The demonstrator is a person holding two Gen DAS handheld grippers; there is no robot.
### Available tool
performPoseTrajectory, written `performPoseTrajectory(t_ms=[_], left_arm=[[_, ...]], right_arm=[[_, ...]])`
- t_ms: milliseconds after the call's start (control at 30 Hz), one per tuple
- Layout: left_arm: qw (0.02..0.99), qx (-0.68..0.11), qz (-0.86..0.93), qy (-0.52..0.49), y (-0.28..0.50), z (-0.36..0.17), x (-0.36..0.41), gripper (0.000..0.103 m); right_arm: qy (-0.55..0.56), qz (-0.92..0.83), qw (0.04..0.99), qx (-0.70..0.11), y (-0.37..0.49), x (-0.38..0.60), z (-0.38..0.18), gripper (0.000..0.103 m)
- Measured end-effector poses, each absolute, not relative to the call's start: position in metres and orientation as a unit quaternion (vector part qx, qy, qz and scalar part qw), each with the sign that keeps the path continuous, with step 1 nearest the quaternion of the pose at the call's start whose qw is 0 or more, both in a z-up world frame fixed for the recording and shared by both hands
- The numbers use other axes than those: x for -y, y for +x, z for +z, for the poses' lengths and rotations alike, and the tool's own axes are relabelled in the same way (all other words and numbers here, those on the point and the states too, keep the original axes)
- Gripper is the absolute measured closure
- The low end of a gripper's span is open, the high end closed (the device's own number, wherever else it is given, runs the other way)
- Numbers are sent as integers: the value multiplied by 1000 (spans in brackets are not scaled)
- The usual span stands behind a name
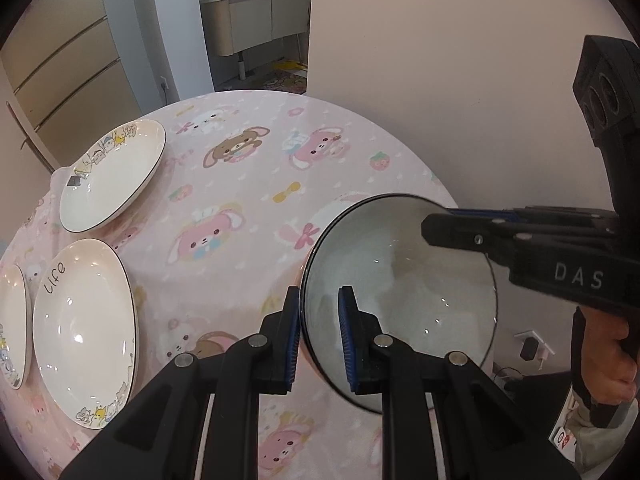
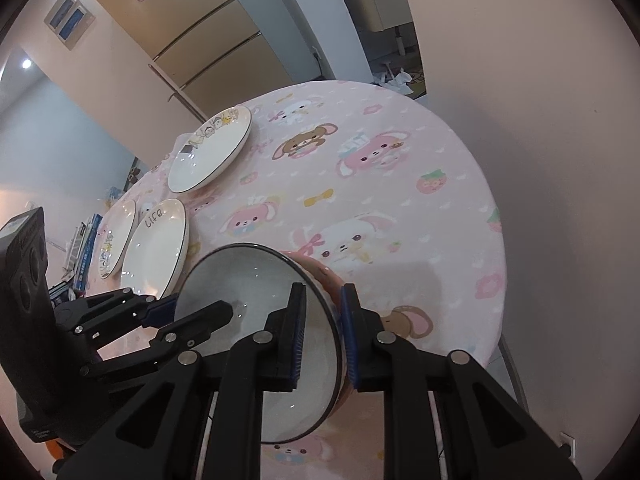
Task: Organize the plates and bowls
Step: 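Lower the held white ribbed bowl with both tools onto the stacked pink bowls, then open the left tool while the right tool releases the white ribbed bowl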
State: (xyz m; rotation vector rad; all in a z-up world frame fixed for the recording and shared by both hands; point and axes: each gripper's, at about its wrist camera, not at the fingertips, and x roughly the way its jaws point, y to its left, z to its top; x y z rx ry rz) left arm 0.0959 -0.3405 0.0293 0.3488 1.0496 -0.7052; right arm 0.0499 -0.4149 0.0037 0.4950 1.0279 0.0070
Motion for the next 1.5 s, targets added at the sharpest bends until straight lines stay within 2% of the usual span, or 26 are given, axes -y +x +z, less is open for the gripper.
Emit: performPoseTrajectory(t_ms=[533,1200,1267,1300,1333,1367,1500], left_arm=[[808,-457,-344,140,87,61,322,83],[866,-376,-315,95,60,131,250,81],[873,-365,-308,95,57,137,240,74],[875,-361,-308,91,55,140,234,64],[877,-359,-308,88,55,142,230,50],[880,-353,-307,84,53,144,225,45],[892,-330,-298,76,46,154,206,40]], right_arm=[[233,11,848,-475,43,413,20,86],[166,21,904,-394,13,356,91,86],[157,25,907,-389,13,347,97,86],[153,27,909,-387,12,342,99,86],[150,29,910,-384,12,338,102,86],[147,32,912,-382,12,333,104,86],[132,39,919,-370,11,314,115,86]])
